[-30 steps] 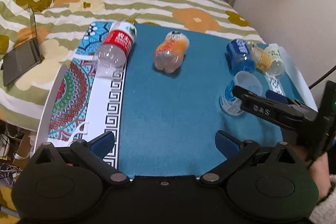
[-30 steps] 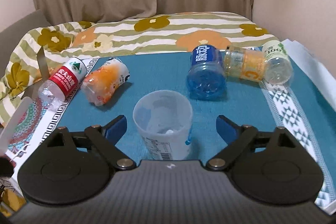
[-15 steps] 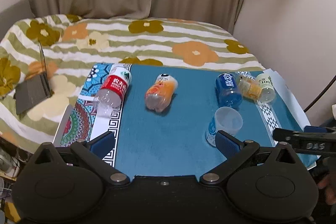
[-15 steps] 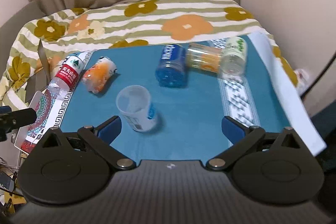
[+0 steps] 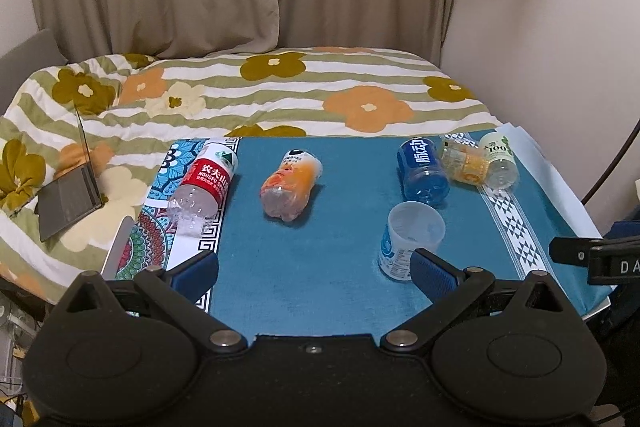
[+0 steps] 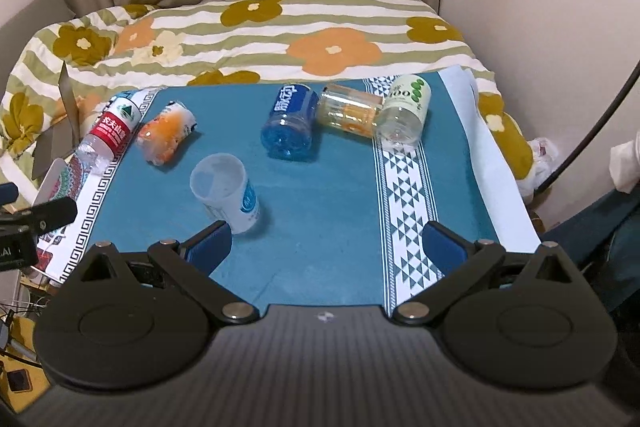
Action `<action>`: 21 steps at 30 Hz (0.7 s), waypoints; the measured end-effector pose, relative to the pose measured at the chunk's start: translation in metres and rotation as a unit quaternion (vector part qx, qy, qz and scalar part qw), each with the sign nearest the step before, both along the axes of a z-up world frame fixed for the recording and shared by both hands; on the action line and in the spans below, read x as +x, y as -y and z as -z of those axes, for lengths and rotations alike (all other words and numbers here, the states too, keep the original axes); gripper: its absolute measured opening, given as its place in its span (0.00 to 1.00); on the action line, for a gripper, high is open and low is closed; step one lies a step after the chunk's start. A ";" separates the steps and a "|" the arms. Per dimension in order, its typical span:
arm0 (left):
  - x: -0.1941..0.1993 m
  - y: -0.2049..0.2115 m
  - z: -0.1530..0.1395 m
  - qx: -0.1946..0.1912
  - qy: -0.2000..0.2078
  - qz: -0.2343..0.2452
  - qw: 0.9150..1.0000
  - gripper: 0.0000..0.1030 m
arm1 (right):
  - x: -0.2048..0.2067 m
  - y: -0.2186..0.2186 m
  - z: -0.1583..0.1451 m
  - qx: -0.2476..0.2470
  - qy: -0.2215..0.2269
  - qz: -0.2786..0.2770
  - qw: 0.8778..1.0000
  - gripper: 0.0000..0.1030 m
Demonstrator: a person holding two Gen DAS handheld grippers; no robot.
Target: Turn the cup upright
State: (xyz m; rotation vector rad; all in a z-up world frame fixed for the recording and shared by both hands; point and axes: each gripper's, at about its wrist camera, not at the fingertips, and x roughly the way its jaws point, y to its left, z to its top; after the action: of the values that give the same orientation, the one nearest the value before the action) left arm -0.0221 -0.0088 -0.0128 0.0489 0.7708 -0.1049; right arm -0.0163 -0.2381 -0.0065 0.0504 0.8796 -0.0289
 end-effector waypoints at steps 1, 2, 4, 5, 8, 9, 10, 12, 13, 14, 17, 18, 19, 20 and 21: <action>0.000 0.001 0.000 0.003 0.001 0.001 1.000 1.00 | -0.001 0.001 0.001 0.000 -0.001 0.000 1.000 1.00; -0.001 0.002 0.000 0.005 0.002 0.002 1.000 1.00 | -0.001 0.002 0.002 -0.001 -0.002 0.001 1.000 1.00; -0.002 0.005 0.000 0.009 0.003 0.003 1.000 1.00 | -0.002 0.003 0.002 0.000 -0.003 0.002 1.000 1.00; -0.002 0.005 0.000 0.010 0.003 0.004 1.000 1.00 | -0.002 0.004 0.002 0.000 -0.004 0.002 1.000 1.00; -0.003 0.007 0.000 0.013 0.004 0.006 1.000 1.00 | -0.003 0.005 0.003 -0.001 -0.002 0.002 1.000 1.00; -0.003 0.008 0.000 0.014 0.005 0.007 1.000 1.00 | -0.004 0.005 0.003 -0.002 -0.002 0.002 1.000 1.00; -0.003 0.009 -0.001 0.015 0.006 0.008 1.000 1.00 | -0.004 0.006 0.003 -0.002 -0.002 0.003 1.000 1.00; -0.003 0.010 -0.001 0.018 0.007 0.010 1.000 1.00 | -0.003 0.005 0.003 -0.001 -0.002 0.002 1.000 1.00; -0.003 0.010 -0.001 0.019 0.008 0.010 1.000 1.00 | -0.004 0.006 0.003 -0.001 -0.002 0.003 1.000 1.00; -0.004 0.010 -0.001 0.020 0.009 0.011 1.000 1.00 | -0.004 0.006 0.003 0.000 -0.002 0.003 1.000 1.00; -0.004 0.010 -0.002 0.022 0.010 0.012 1.000 1.00 | -0.004 0.007 0.003 0.000 -0.002 0.003 1.000 1.00; -0.004 0.010 -0.002 0.023 0.011 0.013 1.000 1.00 | -0.004 0.007 0.003 0.000 -0.002 0.003 1.000 1.00; -0.004 0.010 -0.002 0.024 0.011 0.013 1.000 1.00 | -0.005 0.007 0.003 0.000 -0.001 0.003 1.000 1.00; -0.005 0.010 -0.001 0.024 0.011 0.014 1.000 1.00 | -0.004 0.007 0.002 -0.001 -0.002 0.003 1.000 1.00; -0.005 0.010 -0.001 0.024 0.012 0.014 1.000 1.00 | -0.004 0.008 0.002 -0.001 -0.002 0.003 1.000 1.00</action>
State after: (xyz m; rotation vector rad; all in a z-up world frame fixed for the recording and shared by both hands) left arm -0.0266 -0.0189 -0.0114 0.1065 0.7495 -0.1122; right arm -0.0205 -0.2456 -0.0087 0.0522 0.8829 -0.0353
